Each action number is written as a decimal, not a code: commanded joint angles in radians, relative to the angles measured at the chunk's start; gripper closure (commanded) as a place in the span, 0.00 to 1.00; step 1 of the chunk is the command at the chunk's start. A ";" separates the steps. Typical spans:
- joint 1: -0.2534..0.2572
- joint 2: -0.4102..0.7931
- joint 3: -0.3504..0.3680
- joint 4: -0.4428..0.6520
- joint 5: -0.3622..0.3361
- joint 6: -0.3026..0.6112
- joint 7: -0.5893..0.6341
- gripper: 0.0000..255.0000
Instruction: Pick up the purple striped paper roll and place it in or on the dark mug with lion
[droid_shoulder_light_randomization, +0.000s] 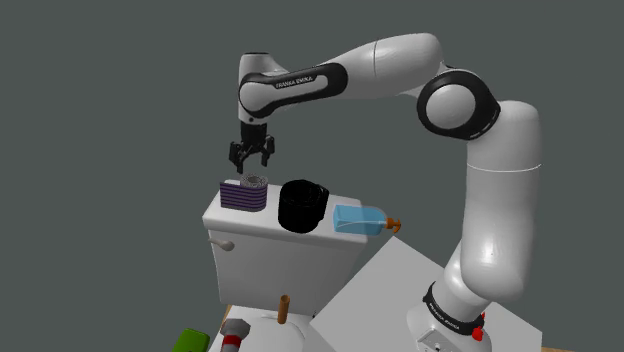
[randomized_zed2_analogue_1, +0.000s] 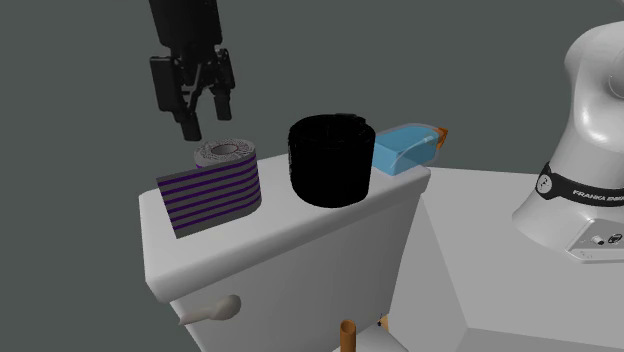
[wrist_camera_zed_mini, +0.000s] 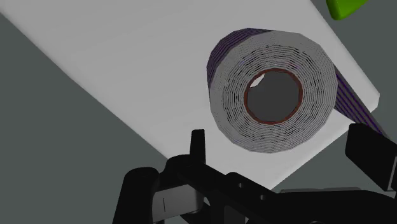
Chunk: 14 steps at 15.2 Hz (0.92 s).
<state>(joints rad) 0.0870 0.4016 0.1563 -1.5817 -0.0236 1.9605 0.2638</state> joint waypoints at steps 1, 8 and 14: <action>0.006 0.038 -0.001 0.034 -0.005 0.008 0.005 0.00; 0.008 0.064 -0.002 -0.016 -0.009 0.084 0.008 0.00; 0.008 0.065 -0.002 -0.016 -0.009 0.084 0.008 0.00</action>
<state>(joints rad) 0.0949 0.4663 0.1539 -1.5975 -0.0326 2.0442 0.2718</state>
